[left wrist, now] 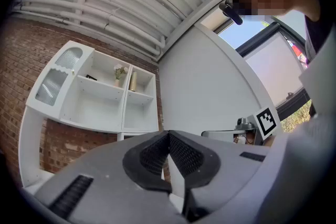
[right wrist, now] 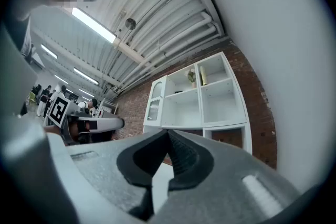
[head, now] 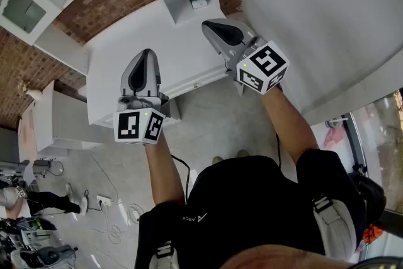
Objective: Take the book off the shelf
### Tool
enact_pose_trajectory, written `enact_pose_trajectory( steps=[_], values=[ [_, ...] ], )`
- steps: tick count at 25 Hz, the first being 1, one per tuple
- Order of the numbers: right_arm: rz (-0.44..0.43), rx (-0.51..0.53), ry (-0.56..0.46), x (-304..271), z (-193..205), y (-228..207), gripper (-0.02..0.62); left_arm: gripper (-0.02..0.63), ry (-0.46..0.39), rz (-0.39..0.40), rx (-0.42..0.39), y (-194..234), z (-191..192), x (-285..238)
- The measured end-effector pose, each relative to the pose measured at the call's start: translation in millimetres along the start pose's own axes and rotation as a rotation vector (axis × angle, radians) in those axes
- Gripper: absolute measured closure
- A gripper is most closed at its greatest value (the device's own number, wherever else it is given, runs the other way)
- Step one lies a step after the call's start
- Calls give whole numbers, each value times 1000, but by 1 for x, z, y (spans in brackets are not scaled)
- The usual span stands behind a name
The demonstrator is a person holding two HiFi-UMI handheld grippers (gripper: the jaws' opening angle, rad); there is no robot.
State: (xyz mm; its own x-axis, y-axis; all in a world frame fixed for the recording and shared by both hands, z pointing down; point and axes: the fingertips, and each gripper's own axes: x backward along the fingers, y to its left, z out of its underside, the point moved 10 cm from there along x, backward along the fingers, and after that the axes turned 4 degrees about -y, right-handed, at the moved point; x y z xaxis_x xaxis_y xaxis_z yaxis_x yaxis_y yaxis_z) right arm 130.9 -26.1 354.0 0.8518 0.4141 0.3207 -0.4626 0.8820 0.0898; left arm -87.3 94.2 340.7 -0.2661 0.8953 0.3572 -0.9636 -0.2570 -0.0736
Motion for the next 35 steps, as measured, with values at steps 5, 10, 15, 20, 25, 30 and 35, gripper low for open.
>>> enact_pose_trajectory(
  steps=[5,10,15,20,25,30,35],
  values=[
    [-16,-2,-2,2,-2,-1,595,607,3,-7,-1,-6,-1,-2],
    [-49,-29,-8,3,-7,-11,594,607,-3,-18,-2,-12,-3,-11],
    [-77,-43,-6,-2,-16,-34,594,607,-10,-18,-5,-15,6,-31],
    [-111,-43,-13,-26,-40,-67,594,607,-23,-32,18,-9,2,-60],
    [-133,-52,-16,-56,-61,-91,594,607,-37,-50,19,6,-2,-82],
    [-132,-59,-32,-94,-69,-114,594,607,-68,-40,18,34,2,-107],
    [-121,-58,-37,-152,-66,-136,594,607,-73,-11,18,85,11,-139]
  ],
)
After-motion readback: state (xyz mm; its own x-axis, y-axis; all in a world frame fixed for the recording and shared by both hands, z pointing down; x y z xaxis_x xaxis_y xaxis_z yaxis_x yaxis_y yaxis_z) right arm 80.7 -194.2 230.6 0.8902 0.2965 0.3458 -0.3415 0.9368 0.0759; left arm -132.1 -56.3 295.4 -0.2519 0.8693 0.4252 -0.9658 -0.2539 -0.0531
